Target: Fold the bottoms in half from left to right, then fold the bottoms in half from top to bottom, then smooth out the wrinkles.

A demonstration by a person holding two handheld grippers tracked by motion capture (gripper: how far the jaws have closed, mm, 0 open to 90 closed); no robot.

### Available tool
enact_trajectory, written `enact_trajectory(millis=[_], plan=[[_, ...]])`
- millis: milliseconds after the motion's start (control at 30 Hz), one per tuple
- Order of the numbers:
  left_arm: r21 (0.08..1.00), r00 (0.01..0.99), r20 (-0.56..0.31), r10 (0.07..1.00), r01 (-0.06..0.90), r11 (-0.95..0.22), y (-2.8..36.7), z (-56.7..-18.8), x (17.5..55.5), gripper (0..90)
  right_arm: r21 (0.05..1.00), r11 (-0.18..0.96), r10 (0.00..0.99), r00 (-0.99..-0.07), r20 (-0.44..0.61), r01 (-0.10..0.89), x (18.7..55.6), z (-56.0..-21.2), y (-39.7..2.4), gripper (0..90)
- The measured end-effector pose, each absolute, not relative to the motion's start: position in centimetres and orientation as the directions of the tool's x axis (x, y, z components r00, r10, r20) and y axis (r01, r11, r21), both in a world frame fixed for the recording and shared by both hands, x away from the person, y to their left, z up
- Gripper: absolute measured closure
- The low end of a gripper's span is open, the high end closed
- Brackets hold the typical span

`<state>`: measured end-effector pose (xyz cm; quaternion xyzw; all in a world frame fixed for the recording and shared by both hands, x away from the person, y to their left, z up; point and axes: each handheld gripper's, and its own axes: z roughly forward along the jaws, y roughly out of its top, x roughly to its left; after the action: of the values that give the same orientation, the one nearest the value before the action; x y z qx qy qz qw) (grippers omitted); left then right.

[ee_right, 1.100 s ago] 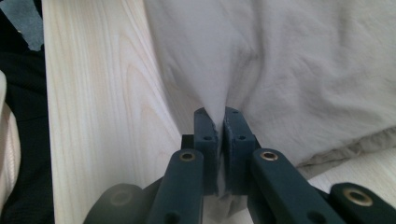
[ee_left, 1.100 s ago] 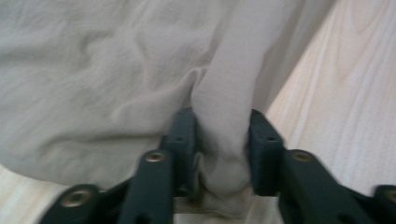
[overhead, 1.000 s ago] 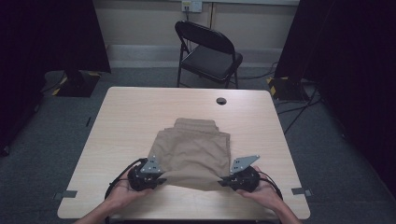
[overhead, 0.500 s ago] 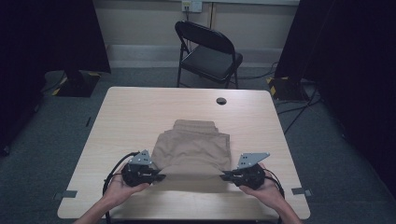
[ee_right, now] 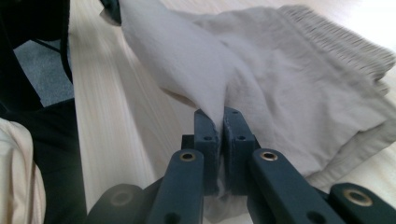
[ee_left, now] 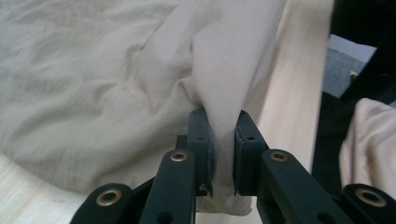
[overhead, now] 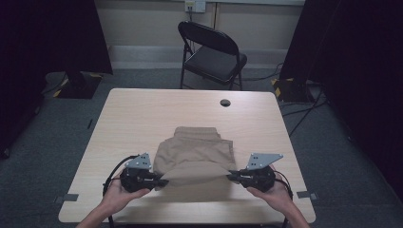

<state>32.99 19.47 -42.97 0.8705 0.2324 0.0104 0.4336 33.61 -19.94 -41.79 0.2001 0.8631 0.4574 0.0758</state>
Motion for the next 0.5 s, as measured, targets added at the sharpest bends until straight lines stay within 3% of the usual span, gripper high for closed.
enact_trajectory(millis=[500], plan=[[0.778,0.902,-0.209,0.379,0.388,-0.495,19.5,-40.8,31.1,80.5,0.835,0.490,0.401,-0.915,0.038,0.250,32.3,-39.4,-20.3,86.2]])
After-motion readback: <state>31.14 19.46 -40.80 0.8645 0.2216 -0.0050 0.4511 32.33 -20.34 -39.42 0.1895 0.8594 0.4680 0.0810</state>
